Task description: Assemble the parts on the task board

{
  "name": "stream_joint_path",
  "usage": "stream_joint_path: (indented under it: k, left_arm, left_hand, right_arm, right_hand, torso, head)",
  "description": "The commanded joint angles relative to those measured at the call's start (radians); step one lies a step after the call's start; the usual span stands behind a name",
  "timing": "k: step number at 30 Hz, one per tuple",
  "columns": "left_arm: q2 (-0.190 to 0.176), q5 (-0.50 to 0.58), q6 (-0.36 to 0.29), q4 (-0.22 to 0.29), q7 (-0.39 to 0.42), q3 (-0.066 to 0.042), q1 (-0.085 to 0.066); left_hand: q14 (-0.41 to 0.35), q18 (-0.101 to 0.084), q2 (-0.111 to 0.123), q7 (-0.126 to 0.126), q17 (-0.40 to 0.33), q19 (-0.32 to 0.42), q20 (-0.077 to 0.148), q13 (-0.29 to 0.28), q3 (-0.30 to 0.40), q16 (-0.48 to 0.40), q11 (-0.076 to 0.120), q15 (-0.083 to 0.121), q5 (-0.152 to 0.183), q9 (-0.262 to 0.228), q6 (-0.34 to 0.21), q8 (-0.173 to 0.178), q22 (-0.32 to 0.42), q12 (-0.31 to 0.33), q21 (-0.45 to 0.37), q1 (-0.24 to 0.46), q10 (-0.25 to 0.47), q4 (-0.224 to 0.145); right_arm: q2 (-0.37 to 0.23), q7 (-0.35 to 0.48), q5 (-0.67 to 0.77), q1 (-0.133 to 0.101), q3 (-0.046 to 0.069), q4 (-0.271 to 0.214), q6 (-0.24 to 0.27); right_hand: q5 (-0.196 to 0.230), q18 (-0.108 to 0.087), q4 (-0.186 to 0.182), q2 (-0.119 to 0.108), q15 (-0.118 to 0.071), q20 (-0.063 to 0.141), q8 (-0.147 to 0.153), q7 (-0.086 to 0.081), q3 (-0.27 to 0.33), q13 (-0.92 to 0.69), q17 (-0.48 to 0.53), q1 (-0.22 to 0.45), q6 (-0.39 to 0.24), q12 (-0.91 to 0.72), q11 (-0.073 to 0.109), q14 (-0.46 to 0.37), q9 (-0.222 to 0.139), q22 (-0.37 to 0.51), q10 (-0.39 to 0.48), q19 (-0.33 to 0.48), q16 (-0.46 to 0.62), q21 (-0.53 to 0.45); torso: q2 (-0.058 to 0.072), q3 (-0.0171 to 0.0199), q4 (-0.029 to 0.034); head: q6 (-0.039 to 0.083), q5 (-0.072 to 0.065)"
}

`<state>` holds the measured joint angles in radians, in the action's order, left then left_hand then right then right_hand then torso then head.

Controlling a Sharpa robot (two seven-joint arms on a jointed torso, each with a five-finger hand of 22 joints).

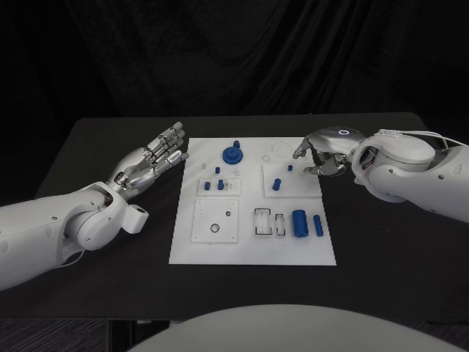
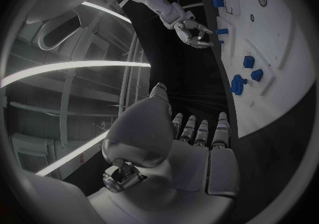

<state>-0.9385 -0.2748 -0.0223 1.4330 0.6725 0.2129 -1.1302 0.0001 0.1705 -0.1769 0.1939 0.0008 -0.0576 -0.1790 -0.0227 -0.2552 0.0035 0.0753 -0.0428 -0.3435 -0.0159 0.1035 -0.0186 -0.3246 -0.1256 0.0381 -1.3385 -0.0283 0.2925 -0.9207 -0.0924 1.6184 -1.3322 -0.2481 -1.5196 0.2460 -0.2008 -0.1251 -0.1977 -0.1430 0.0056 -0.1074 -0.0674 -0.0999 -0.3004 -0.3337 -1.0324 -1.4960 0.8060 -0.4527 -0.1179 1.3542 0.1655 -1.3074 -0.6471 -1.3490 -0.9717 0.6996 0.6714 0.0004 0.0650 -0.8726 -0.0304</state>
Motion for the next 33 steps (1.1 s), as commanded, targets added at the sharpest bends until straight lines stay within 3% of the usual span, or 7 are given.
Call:
stream_joint_path:
  k: [1,7,12,15,18,24,33]
  left_arm:
    - [0.004,0.049,0.026,0.003,0.213,0.000,0.006]
    - [0.004,0.050,0.008,0.006,0.222,0.000,0.012]
    - [0.004,0.050,-0.008,0.008,0.229,0.000,0.017]
    - [0.004,0.050,-0.013,0.008,0.231,0.000,0.019]
    - [0.005,0.050,-0.017,0.008,0.233,0.000,0.021]
    - [0.003,0.042,-0.019,0.012,0.234,0.000,0.024]
    - [0.005,0.011,-0.025,0.012,0.235,0.000,0.026]
  left_hand:
    - [0.000,0.009,-0.023,0.040,-0.001,0.008,0.004,0.004,-0.012,-0.004,0.026,-0.002,-0.008,0.008,-0.063,0.011,0.022,0.026,-0.003,-0.001,0.005,0.000]
    - [0.000,0.009,-0.027,0.035,-0.001,0.011,0.009,0.012,-0.017,-0.004,0.020,-0.011,-0.020,0.008,-0.064,0.011,0.048,0.072,-0.005,-0.013,0.019,-0.001]
    - [0.000,0.008,-0.029,0.028,-0.001,0.013,0.011,0.014,-0.020,-0.004,-0.003,-0.017,-0.027,0.007,-0.063,0.010,0.072,0.086,-0.007,-0.021,0.023,-0.001]
    - [0.000,0.007,-0.028,0.044,-0.001,0.018,0.018,0.014,-0.023,-0.004,0.006,-0.010,-0.032,0.010,-0.075,0.013,0.092,0.087,-0.010,-0.025,0.022,0.000]
    - [0.000,0.006,-0.030,0.064,-0.001,0.043,0.039,0.014,-0.029,-0.004,0.019,0.010,-0.034,0.011,-0.083,0.014,0.209,0.090,-0.024,-0.025,0.021,0.000]
    - [0.000,0.001,-0.022,0.035,-0.001,0.053,0.060,0.014,-0.036,-0.004,0.011,0.024,-0.036,0.009,-0.073,0.012,0.262,0.090,-0.030,-0.028,0.019,-0.001]
    - [0.000,-0.033,-0.015,-0.017,-0.001,0.055,0.106,0.012,-0.040,-0.004,-0.020,0.035,-0.051,0.004,-0.041,0.007,0.290,0.085,-0.033,-0.033,0.013,0.000]
  right_arm:
    - [-0.005,0.024,0.027,0.007,0.001,0.002,0.011]
    - [-0.009,0.023,0.028,0.015,0.001,0.005,0.009]
    - [-0.008,0.020,0.028,0.025,0.001,0.012,0.014]
    - [-0.005,0.018,0.028,0.032,0.001,0.017,0.017]
    - [0.002,0.016,0.028,0.038,0.001,0.025,0.019]
    - [0.027,0.017,0.028,0.048,0.001,0.054,0.038]
    - [0.055,0.027,0.028,0.062,0.001,0.094,0.072]
  right_hand:
    - [0.007,-0.011,-0.002,0.006,-0.001,0.001,0.003,-0.001,0.010,0.010,0.004,0.011,-0.015,-0.002,0.001,-0.004,-0.004,-0.081,-0.016,-0.001,-0.002,0.003]
    - [0.005,-0.011,-0.001,0.010,-0.002,0.001,0.001,-0.007,0.014,0.019,0.007,0.007,-0.023,-0.004,0.003,-0.005,-0.006,-0.081,-0.027,-0.002,-0.005,0.003]
    - [-0.013,-0.011,0.002,0.016,-0.002,0.002,-0.005,-0.009,0.014,0.030,0.009,0.000,-0.017,-0.006,0.004,-0.005,-0.006,-0.082,-0.040,-0.003,-0.009,0.004]
    - [-0.036,-0.009,0.000,0.025,0.001,0.001,-0.009,-0.013,0.011,0.043,0.008,-0.001,-0.010,-0.005,0.003,-0.002,-0.005,-0.083,-0.051,-0.006,-0.017,0.008]
    - [-0.073,-0.008,0.008,0.030,0.005,-0.001,-0.013,-0.015,0.001,0.057,0.009,-0.013,-0.002,-0.003,0.002,-0.001,-0.005,-0.085,-0.063,-0.008,-0.024,0.012]
    - [-0.107,-0.008,0.016,0.032,0.009,-0.005,-0.018,-0.017,-0.016,0.080,0.010,-0.023,0.011,0.005,0.001,-0.001,-0.004,-0.086,-0.079,-0.010,-0.033,0.017]
    - [-0.070,-0.006,0.001,0.031,0.015,-0.011,-0.027,-0.025,-0.021,0.102,0.011,0.002,0.032,-0.001,0.005,0.004,0.002,-0.088,-0.130,-0.017,-0.049,0.034]
  torso:
    - [0.002,-0.0198,0.0082]
    - [0.000,-0.0300,0.0236]
    - [0.001,-0.0296,0.0260]
    - [0.001,-0.0285,0.0267]
    - [0.001,-0.0289,0.0263]
    - [0.000,-0.0316,0.0245]
    - [-0.001,-0.0329,0.0246]
  head:
    - [0.000,-0.009]
    - [0.000,-0.035]
    - [0.000,-0.041]
    - [0.000,-0.041]
    - [0.000,-0.036]
    - [0.000,-0.030]
    - [0.000,-0.032]
